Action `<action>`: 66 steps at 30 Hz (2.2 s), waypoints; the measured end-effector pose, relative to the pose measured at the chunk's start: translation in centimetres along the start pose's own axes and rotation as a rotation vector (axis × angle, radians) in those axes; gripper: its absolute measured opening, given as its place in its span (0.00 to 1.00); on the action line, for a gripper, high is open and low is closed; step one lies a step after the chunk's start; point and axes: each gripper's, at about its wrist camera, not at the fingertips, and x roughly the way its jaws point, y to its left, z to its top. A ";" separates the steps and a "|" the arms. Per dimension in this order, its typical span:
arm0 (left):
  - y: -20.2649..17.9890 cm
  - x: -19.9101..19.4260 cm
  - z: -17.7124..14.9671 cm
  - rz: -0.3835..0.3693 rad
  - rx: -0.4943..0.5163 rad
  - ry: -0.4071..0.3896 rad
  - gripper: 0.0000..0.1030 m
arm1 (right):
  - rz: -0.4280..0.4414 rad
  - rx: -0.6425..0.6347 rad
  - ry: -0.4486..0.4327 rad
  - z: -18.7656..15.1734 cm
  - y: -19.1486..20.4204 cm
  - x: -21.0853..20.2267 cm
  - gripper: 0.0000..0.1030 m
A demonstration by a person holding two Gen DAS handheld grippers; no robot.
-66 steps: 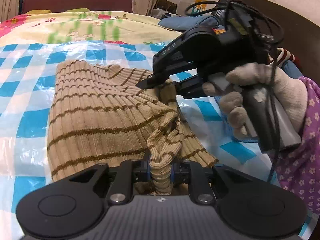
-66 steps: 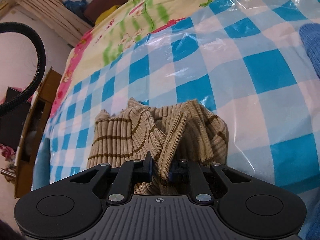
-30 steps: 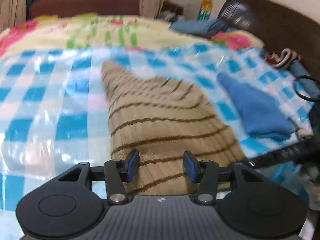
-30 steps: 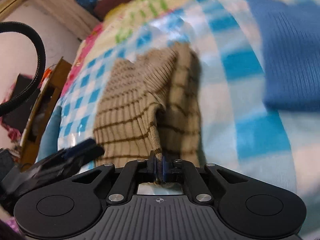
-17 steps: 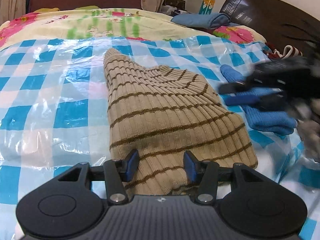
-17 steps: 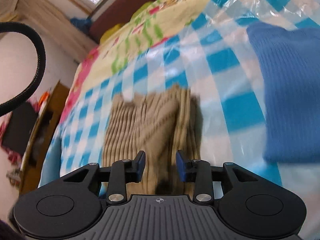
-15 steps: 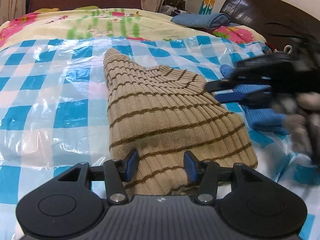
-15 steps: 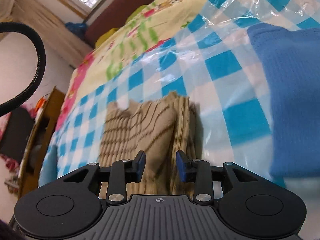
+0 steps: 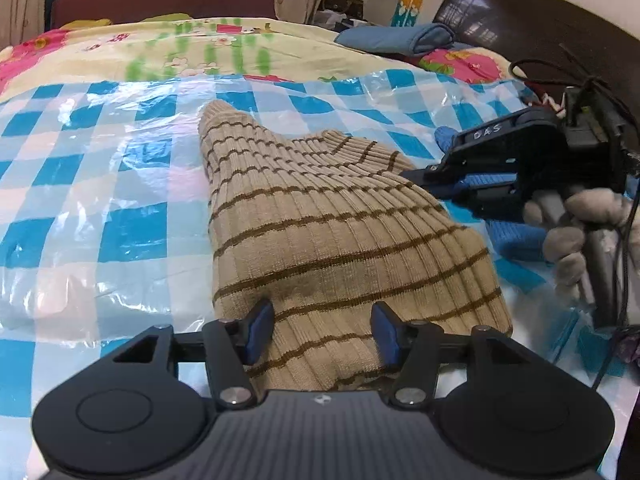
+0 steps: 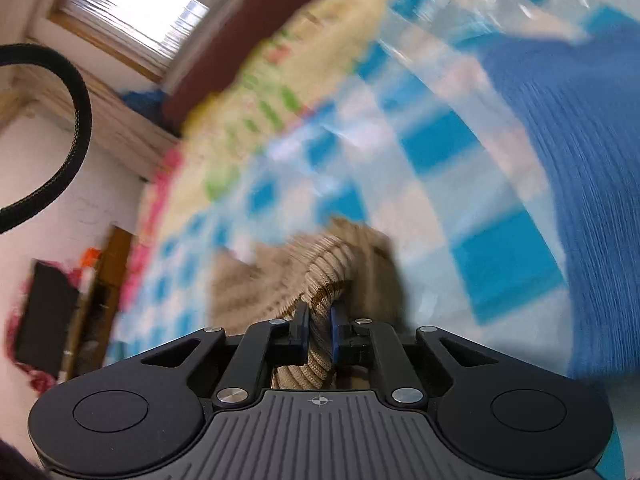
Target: Fold small clothes
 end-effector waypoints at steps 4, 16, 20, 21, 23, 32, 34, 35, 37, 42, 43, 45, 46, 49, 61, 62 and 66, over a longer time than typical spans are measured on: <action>0.0 -0.2 0.1 0.000 0.005 0.001 0.56 | 0.019 0.045 -0.085 0.2 -0.6 -1.8 0.17; -0.6 0.1 0.1 0.015 0.016 0.003 0.59 | -0.008 0.036 0.034 0.7 0.4 0.6 0.48; -0.7 0.1 0.0 0.014 0.020 0.002 0.61 | -0.066 -0.063 0.016 1.6 2.3 0.6 0.52; -0.7 0.2 0.0 0.013 0.019 0.002 0.62 | -0.087 -0.107 0.020 1.7 2.9 0.7 0.52; -0.8 0.3 -0.1 0.014 0.021 0.001 0.63 | -0.128 -0.185 0.046 1.4 4.1 1.4 0.52; -0.7 0.1 -0.2 0.010 0.014 -0.005 0.64 | -0.160 -0.350 0.036 0.6 6.8 1.5 0.15; -0.6 -0.1 -0.2 0.007 0.001 -0.013 0.64 | -0.072 -0.325 0.034 1.2 7.2 0.8 0.15; -0.5 -0.2 -0.2 0.005 -0.005 -0.018 0.64 | -0.016 -0.298 0.025 1.5 7.3 0.3 0.14; -0.5 -0.2 -0.3 0.005 -0.011 -0.024 0.64 | 0.143 -0.222 -0.012 2.1 6.9 -0.9 0.14; -1.4 0.6 -0.4 0.020 0.023 -0.008 0.67 | 0.012 -0.089 0.071 3.0 2.1 2.3 0.14; -1.7 0.5 -0.5 0.020 0.039 -0.009 0.67 | -0.029 -0.072 0.090 2.8 1.0 2.8 0.14; -2.0 0.4 -0.7 0.024 0.066 -0.010 0.68 | 0.011 -0.010 0.083 2.4 -0.3 2.2 0.17; -2.0 0.4 -0.8 0.023 0.068 -0.009 0.68 | 0.026 0.015 0.077 2.4 -0.5 1.6 0.18; -1.4 0.1 -0.6 0.011 0.041 -0.008 0.68 | 0.052 -0.019 0.059 1.7 0.3 -0.5 0.29; -1.5 -1.0 -0.4 0.015 0.043 -0.018 0.67 | 0.006 -0.187 0.219 -6.5 1.2 -3.6 0.19; -1.7 -1.3 -0.3 0.013 0.044 -0.028 0.67 | 0.029 -0.168 0.220 -6.3 1.1 -3.9 0.14; -1.9 -2.0 0.0 -0.006 0.048 -0.058 0.67 | 0.045 -0.188 0.152 -5.6 1.0 -6.9 0.10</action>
